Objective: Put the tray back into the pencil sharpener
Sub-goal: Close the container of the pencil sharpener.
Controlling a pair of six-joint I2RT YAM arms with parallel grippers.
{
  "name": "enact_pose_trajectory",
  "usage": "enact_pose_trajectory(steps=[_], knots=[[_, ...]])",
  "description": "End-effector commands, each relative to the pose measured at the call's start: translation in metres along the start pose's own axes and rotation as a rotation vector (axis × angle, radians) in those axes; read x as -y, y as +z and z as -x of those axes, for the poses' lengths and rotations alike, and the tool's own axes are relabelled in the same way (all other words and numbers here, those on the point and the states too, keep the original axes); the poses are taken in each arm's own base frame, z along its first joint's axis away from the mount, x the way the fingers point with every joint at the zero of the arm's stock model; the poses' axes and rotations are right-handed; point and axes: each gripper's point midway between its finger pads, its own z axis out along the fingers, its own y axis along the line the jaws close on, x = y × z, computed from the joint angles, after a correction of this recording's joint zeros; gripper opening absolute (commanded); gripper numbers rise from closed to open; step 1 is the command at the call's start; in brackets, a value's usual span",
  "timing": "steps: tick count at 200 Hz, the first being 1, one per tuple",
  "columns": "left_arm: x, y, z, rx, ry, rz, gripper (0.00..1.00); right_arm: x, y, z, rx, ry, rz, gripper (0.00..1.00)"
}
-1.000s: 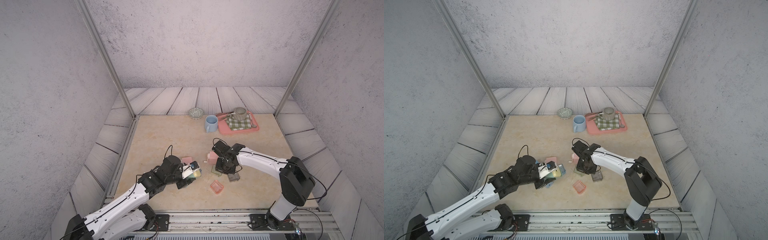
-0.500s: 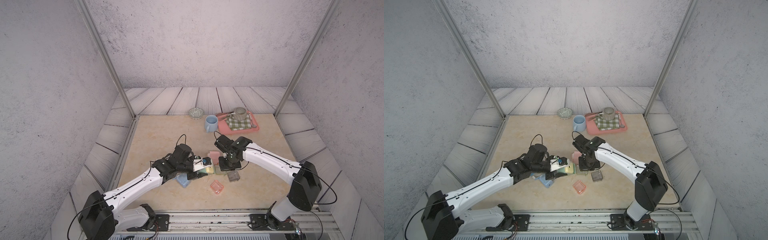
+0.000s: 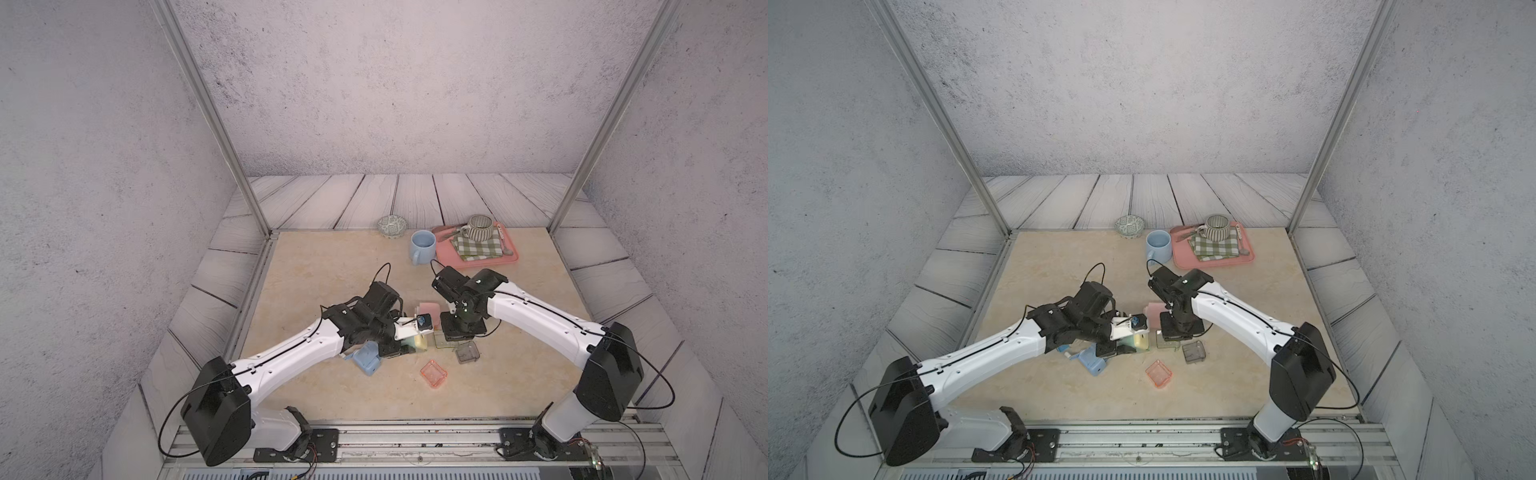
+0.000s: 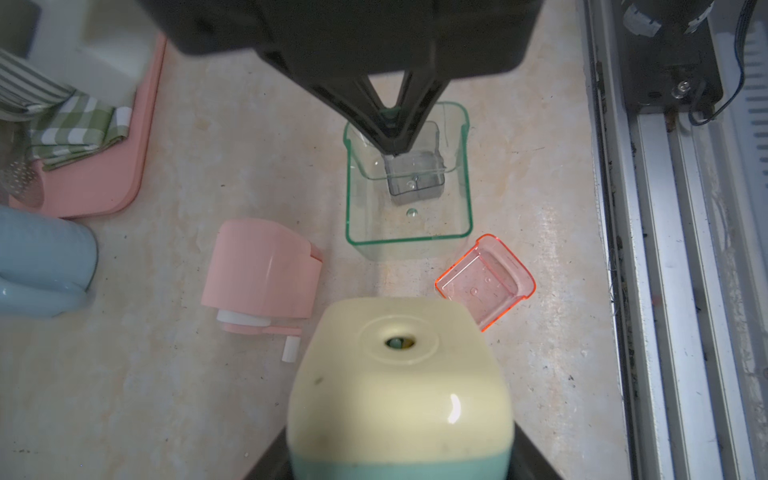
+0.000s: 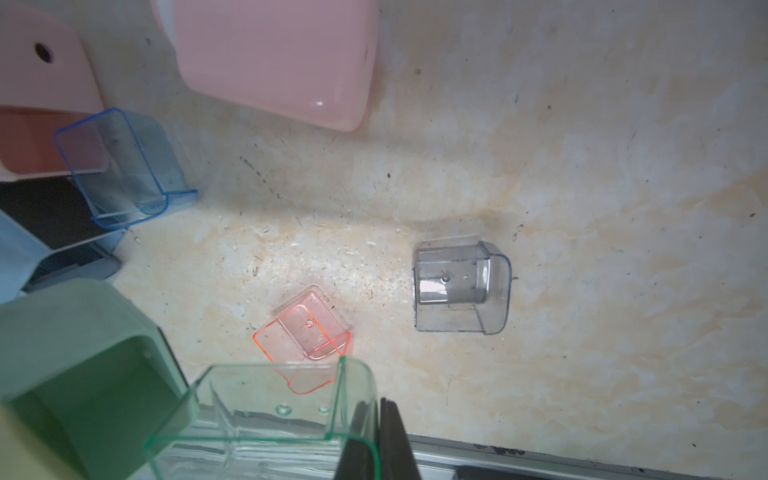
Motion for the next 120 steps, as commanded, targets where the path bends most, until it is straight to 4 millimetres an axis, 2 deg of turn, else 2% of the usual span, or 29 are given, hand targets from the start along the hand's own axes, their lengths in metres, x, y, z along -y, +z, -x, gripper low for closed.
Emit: enact_pose_trajectory(steps=[1,39,97,120], knots=[[-0.002,-0.003,0.014,0.026,-0.002,0.004,0.16,-0.013,0.005,0.001,-0.027,-0.007,0.062,0.00],[-0.006,0.002,0.016,0.007,-0.007,0.020,0.15,-0.025,0.012,0.002,-0.055,-0.007,0.114,0.00],[-0.011,0.006,0.016,-0.023,0.001,0.046,0.15,-0.026,0.017,-0.003,-0.100,-0.016,0.109,0.00],[-0.009,0.007,0.021,-0.005,-0.002,0.039,0.16,-0.026,0.016,0.001,-0.089,-0.016,0.097,0.01]])
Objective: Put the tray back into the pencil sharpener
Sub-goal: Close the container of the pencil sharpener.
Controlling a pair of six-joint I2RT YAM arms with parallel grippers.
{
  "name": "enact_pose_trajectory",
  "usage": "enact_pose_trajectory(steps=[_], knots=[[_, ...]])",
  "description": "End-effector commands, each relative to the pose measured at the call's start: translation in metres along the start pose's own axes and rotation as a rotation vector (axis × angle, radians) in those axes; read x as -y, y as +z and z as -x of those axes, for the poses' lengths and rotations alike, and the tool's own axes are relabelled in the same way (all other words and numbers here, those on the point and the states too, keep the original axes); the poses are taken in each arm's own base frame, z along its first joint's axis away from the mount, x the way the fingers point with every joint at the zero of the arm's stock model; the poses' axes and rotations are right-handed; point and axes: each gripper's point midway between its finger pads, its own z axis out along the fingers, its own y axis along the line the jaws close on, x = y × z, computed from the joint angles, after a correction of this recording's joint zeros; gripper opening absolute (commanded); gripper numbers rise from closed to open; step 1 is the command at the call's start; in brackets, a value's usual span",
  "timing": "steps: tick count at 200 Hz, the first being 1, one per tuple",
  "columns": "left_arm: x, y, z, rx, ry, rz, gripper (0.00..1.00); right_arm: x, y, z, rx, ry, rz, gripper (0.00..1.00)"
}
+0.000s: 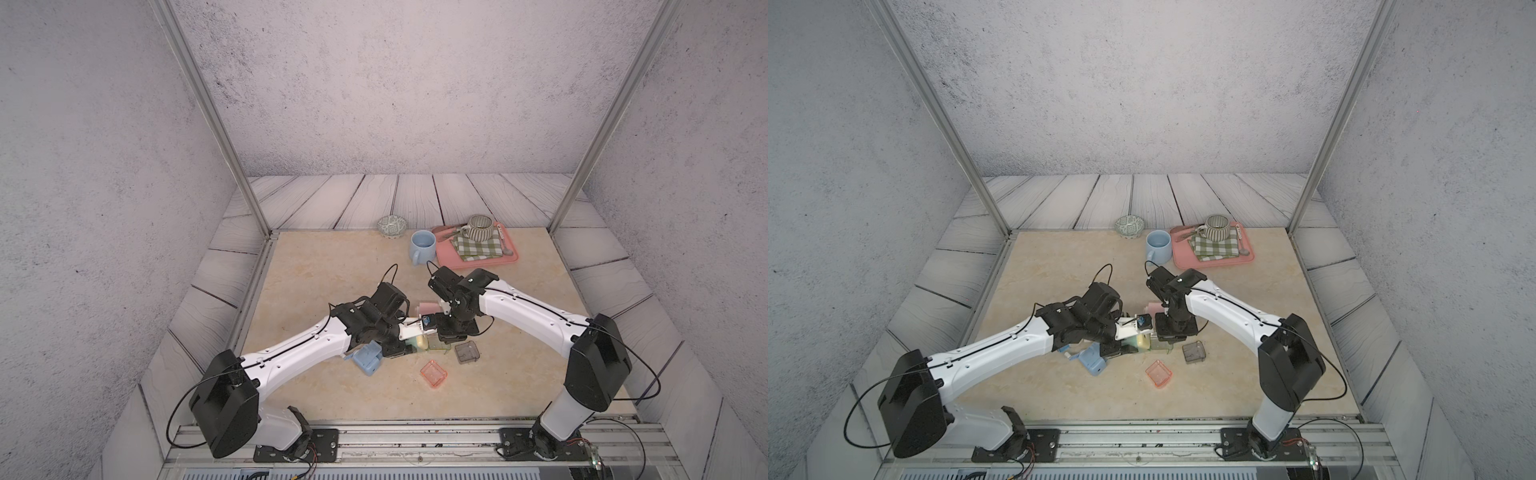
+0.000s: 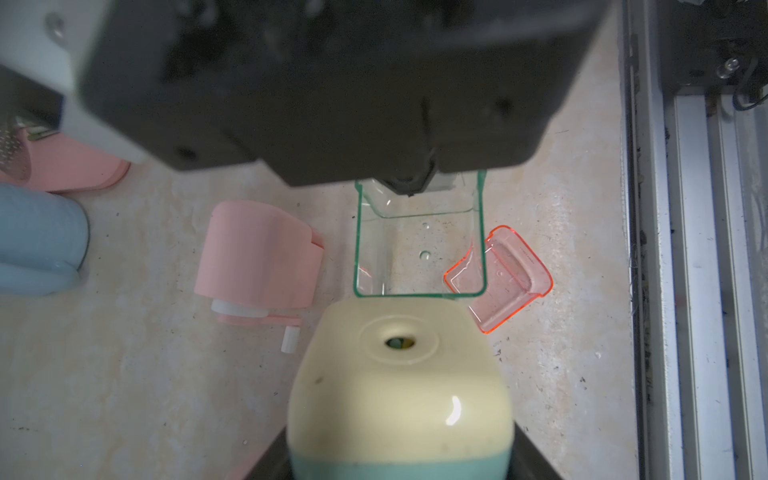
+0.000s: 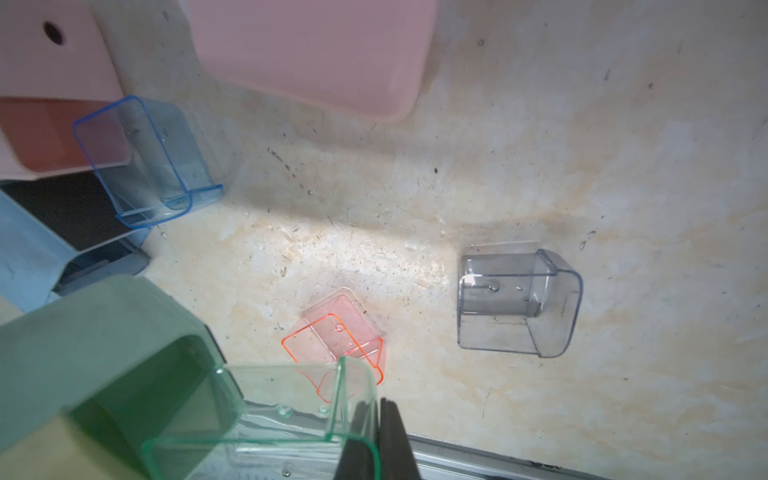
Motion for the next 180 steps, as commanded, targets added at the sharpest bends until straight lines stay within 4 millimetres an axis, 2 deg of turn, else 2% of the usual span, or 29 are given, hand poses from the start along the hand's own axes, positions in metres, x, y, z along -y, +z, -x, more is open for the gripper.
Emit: enact_pose_trajectory(steps=[1,39,87,128,180], knots=[[-0.006,-0.005,0.024,0.064,0.014,0.017,0.16,-0.008,-0.003,0.002,-0.007,-0.018,0.024,0.01],[0.002,-0.008,0.035,0.126,-0.013,-0.024,0.16,-0.005,-0.003,0.009,0.018,-0.006,-0.007,0.01],[0.003,-0.008,0.044,0.174,-0.033,-0.028,0.16,-0.019,-0.008,0.015,0.036,0.001,0.061,0.07],[0.004,-0.004,0.036,0.139,-0.036,-0.026,0.16,-0.031,-0.012,0.015,0.045,0.010,0.145,0.13],[0.007,0.003,0.024,0.078,-0.043,-0.015,0.15,-0.033,-0.012,0.012,0.036,0.020,0.169,0.13]])
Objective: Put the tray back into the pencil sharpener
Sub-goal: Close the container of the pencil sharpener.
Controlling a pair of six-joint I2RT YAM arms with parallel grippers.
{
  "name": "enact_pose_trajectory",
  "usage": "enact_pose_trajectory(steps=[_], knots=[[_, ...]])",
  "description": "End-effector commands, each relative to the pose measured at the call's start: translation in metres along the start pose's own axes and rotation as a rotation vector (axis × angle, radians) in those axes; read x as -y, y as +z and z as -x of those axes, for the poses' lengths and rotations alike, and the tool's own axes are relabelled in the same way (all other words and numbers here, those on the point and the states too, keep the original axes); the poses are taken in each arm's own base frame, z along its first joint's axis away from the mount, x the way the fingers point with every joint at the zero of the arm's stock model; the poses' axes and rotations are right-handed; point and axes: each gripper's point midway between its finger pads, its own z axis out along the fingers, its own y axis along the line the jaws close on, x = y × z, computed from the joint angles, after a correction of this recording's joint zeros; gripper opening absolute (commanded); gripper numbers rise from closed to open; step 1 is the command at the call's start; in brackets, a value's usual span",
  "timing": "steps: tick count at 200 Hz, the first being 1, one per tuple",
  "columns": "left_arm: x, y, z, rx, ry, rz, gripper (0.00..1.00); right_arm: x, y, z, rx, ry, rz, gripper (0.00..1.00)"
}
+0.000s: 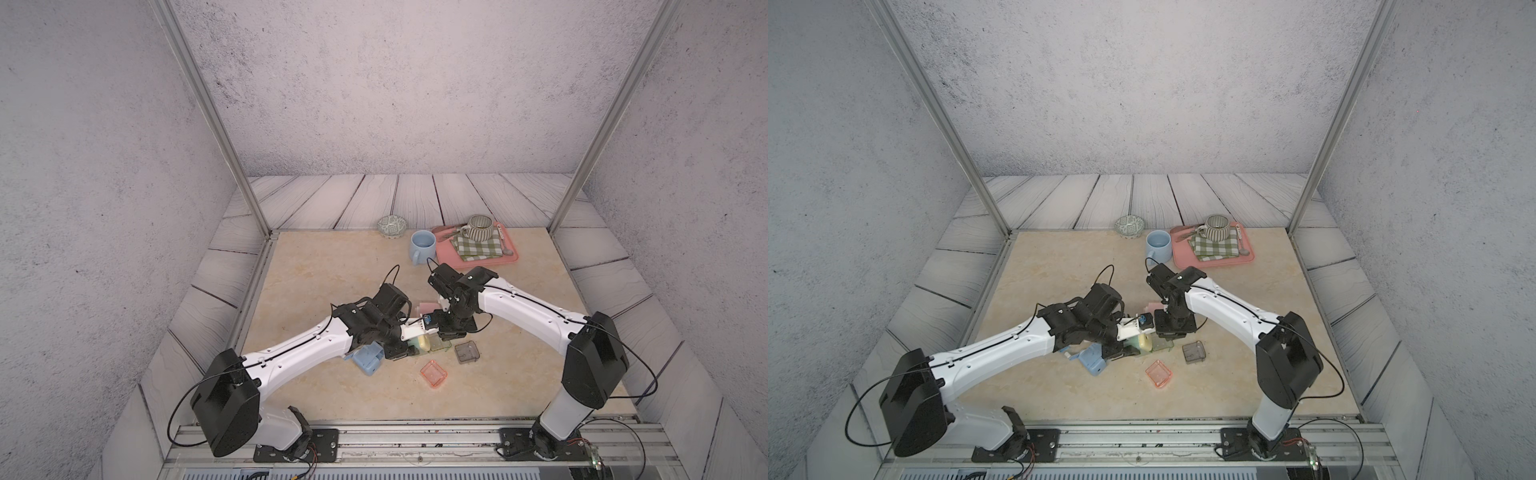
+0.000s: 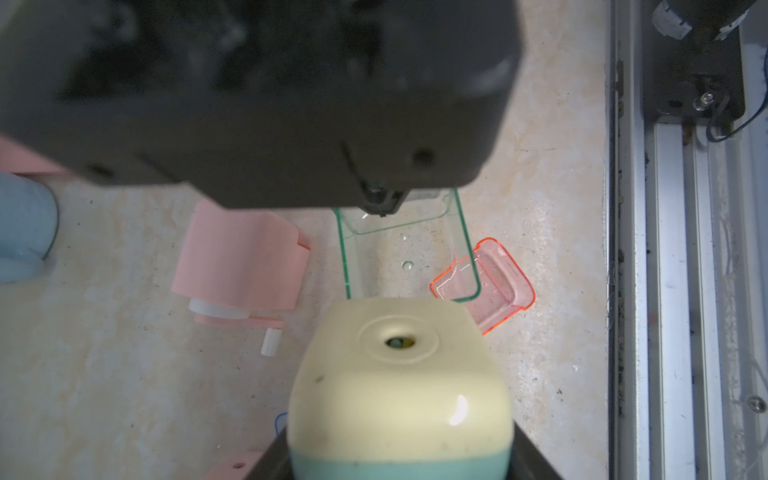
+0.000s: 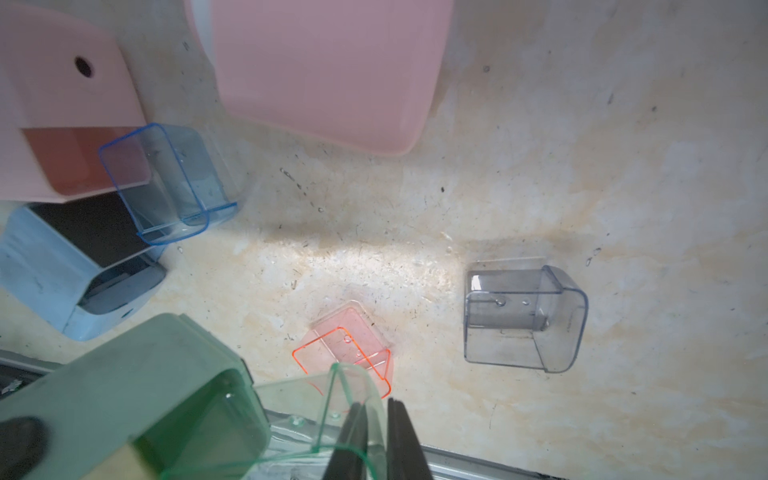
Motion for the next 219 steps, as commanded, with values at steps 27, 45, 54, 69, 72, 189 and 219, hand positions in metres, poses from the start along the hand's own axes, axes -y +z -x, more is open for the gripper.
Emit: enact_pose_trajectory(steps=[27,45,54,69,72,189,219], knots=[[-0.001,0.006,0.014,0.036,-0.012,0.016,0.15,-0.028,-0.008,0.002,0.013,0.028,0.139,0.12],[-0.001,0.009,0.011,0.020,-0.022,0.017,0.15,-0.033,-0.008,0.002,0.008,0.041,0.167,0.13],[0.000,0.009,0.010,0.016,-0.023,0.015,0.15,-0.036,-0.009,0.003,0.009,0.048,0.189,0.13],[-0.001,0.010,0.010,0.018,-0.028,0.013,0.15,-0.043,-0.009,0.004,0.010,0.056,0.228,0.14],[0.000,0.010,0.011,0.020,-0.028,0.010,0.15,-0.044,-0.009,0.004,0.009,0.058,0.236,0.14],[-0.002,0.006,0.021,0.100,0.211,0.074,0.13,-0.046,-0.010,-0.016,-0.080,0.000,0.290,0.08],[0.005,0.005,0.026,0.143,0.326,0.081,0.13,-0.052,-0.012,-0.013,-0.068,0.002,0.322,0.10]])
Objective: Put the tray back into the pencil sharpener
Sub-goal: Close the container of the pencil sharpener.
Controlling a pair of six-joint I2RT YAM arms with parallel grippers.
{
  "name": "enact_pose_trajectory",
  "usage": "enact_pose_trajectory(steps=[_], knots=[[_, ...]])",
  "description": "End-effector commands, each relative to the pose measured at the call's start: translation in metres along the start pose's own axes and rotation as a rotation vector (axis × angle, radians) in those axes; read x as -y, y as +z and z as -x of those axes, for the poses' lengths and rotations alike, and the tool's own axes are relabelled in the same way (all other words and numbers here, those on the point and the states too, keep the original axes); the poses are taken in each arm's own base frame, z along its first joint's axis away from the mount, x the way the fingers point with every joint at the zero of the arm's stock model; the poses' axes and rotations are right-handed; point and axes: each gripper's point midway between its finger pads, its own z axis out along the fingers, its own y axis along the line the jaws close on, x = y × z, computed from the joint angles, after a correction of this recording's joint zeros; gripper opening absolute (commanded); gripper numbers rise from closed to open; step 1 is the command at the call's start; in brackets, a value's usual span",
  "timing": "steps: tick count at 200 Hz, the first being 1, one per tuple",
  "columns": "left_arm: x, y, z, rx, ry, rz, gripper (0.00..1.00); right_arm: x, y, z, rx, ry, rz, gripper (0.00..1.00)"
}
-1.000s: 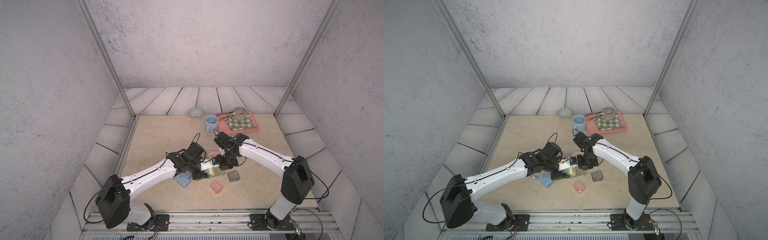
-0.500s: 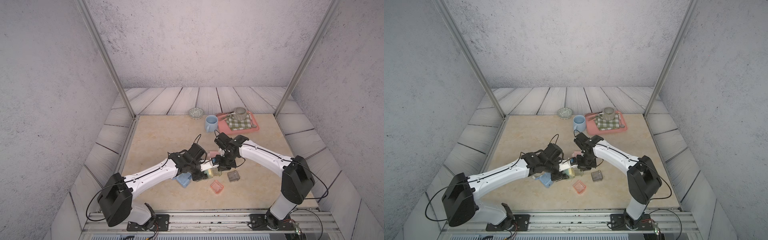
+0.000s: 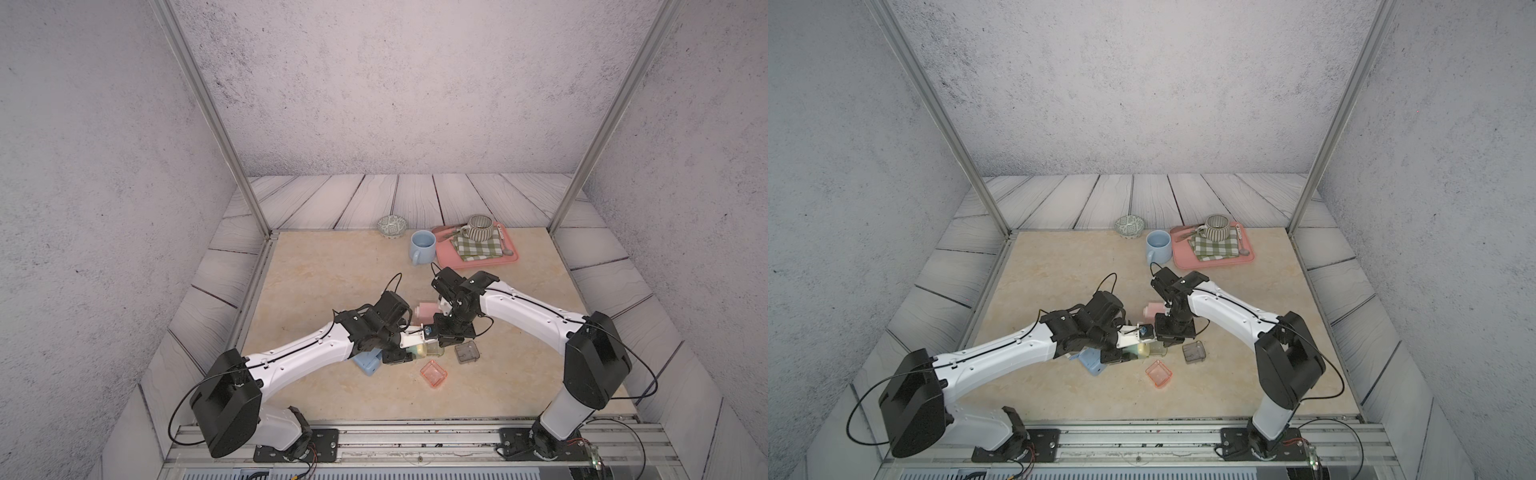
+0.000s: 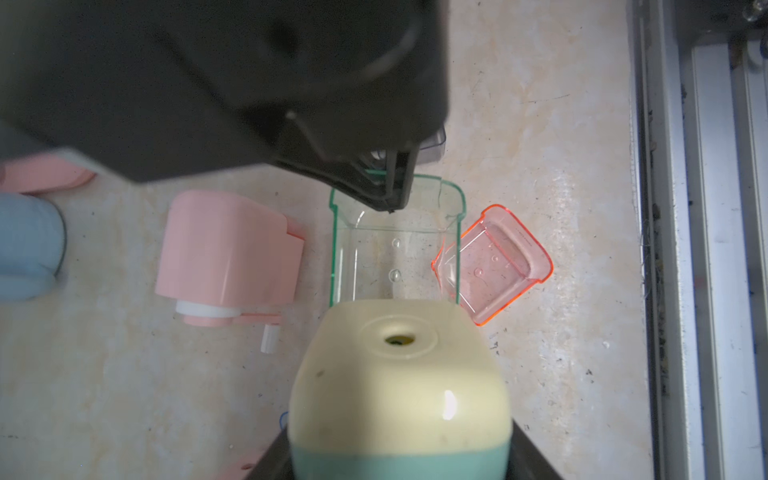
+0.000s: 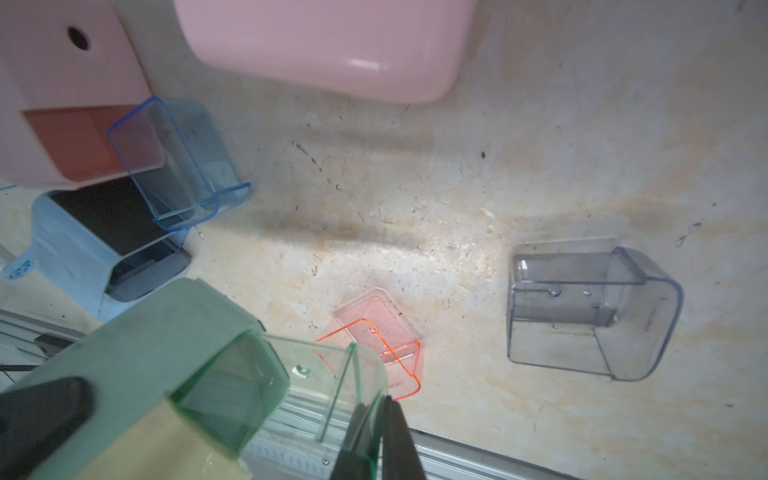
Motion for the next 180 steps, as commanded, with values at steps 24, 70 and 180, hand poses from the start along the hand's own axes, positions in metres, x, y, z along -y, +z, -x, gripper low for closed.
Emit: enact_pose_trajectory(steps=[24,70,180], knots=[[0.001,-0.008,0.041,0.207,0.208,0.060,0.13,-0.054,-0.027,-0.001,0.020,-0.073,0.244,0.12],[0.004,-0.008,0.041,0.236,0.214,0.067,0.13,-0.057,-0.029,-0.004,0.024,-0.080,0.274,0.13],[0.000,-0.017,0.055,0.353,0.170,0.120,0.13,-0.074,-0.041,0.003,0.089,-0.080,0.405,0.16]])
